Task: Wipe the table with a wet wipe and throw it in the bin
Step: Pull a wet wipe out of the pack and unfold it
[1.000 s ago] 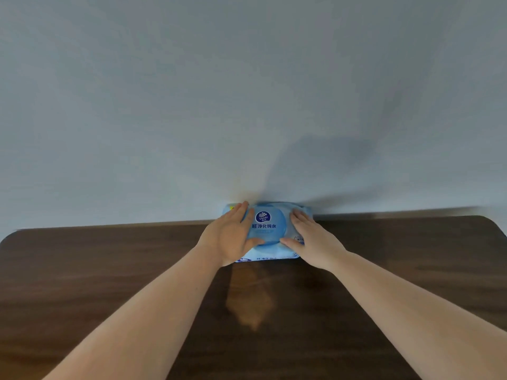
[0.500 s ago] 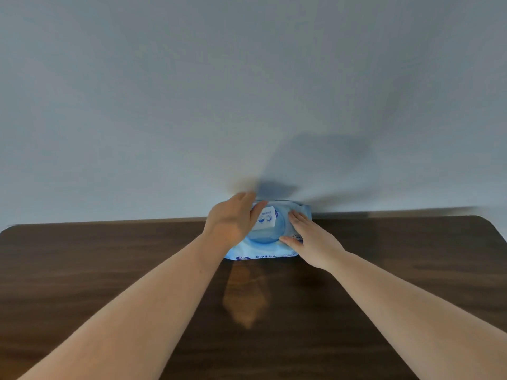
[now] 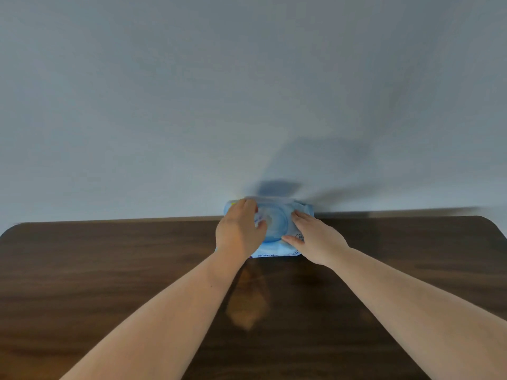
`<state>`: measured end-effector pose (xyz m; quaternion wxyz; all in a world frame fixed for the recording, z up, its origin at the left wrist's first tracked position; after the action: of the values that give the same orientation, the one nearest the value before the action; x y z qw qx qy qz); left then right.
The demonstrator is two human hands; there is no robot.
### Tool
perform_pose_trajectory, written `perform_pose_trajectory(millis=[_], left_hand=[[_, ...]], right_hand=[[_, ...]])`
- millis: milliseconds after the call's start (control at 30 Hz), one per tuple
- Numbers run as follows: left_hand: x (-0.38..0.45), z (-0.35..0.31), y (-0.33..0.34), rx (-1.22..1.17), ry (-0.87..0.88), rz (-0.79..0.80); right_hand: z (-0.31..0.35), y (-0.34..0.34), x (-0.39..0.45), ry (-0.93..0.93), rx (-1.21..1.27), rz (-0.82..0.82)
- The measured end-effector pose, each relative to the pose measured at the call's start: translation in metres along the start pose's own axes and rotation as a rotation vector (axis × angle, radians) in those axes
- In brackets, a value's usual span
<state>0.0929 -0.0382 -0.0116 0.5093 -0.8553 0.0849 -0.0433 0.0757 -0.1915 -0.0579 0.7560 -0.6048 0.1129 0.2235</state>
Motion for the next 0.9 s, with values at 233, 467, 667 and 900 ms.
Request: perform_pose_trajectory(millis=[233, 467, 667, 900], left_hand=[[-0.001, 0.043, -0.012, -0.428, -0.227, 0.042], [-0.005, 0.057, -0.012, -0.395, -0.280, 0.076], [-0.008, 0.059, -0.015, -0.366, -0.306, 0.099], [-0.011, 0.067, -0.014, -0.350, -0.389, 0.115]], right_hand=[[0.043, -0.022, -0.003, -0.069, -0.030, -0.204], [0.059, -0.013, 0.030, -0.030, 0.110, -0.169], [0.067, -0.013, 0.033, -0.025, 0.067, -0.180], [0.055, -0.029, 0.014, -0.008, 0.478, -0.259]])
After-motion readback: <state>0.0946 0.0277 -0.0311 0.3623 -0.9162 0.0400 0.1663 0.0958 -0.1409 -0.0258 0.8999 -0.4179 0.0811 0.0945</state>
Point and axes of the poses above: each hand's wrist, its own x-axis towards the middle knuckle, its own y-axis out of the palm, z = x × y, the point moved 9 cm from there along x, towards the middle knuckle, and after that the axes turned 11 degrees about z, right-handed, at the moved point
